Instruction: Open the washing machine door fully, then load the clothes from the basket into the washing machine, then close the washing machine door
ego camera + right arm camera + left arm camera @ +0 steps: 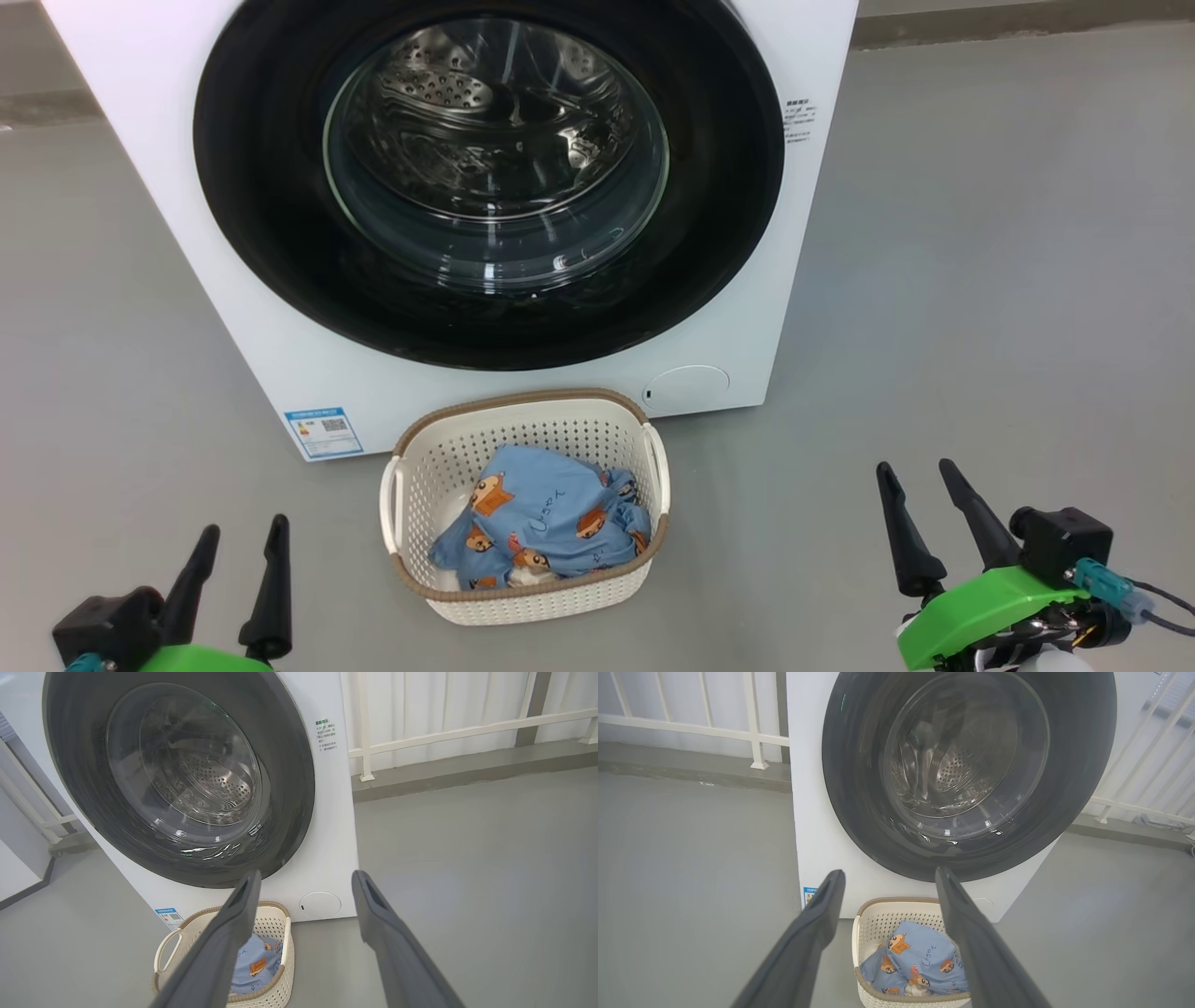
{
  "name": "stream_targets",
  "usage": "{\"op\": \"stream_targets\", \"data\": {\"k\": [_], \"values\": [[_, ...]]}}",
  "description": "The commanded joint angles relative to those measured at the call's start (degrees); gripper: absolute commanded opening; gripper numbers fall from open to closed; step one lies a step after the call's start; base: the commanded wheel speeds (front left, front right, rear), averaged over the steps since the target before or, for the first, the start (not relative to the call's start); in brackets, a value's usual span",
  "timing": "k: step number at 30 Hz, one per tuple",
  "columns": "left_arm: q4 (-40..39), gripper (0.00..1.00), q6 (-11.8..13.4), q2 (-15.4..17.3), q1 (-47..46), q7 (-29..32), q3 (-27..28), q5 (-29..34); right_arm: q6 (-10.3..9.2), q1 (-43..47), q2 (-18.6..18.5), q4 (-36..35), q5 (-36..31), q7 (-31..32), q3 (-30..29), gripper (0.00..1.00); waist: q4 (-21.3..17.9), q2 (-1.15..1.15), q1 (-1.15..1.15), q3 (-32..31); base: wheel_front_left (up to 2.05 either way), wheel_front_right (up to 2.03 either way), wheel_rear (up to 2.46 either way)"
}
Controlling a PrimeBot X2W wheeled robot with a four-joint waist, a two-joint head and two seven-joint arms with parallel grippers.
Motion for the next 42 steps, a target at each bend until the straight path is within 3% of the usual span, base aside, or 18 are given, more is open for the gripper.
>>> {"op": "stream_targets", "data": {"k": [1, 19, 42], "values": [[-1.4, 1.0, -0.3, 2.1, -1.6, -0.9, 1.5, 1.9, -0.06, -2.8, 0.0, -1.2, -2.3, -0.9, 1.6, 1.0, 0.1, 0.0, 0.0, -0.1, 0.0, 0.0, 0.0], [-0.3, 1.0, -0.4, 3.0, -1.6, -3.8, 2.7, 11.1, -0.06, -3.5, 0.1, -2.1, -15.1, -3.8, 0.3, 1.0, 0.1, 0.0, 0.0, -0.6, 0.0, 0.0, 0.0], [0.9, 1.0, -0.4, 0.3, -1.8, -3.8, 6.6, 9.5, -0.06, -3.5, 0.2, -2.4, -11.8, -3.8, -0.9, 1.0, 0.3, 0.0, 0.0, -0.3, 0.0, 0.0, 0.0]]}}
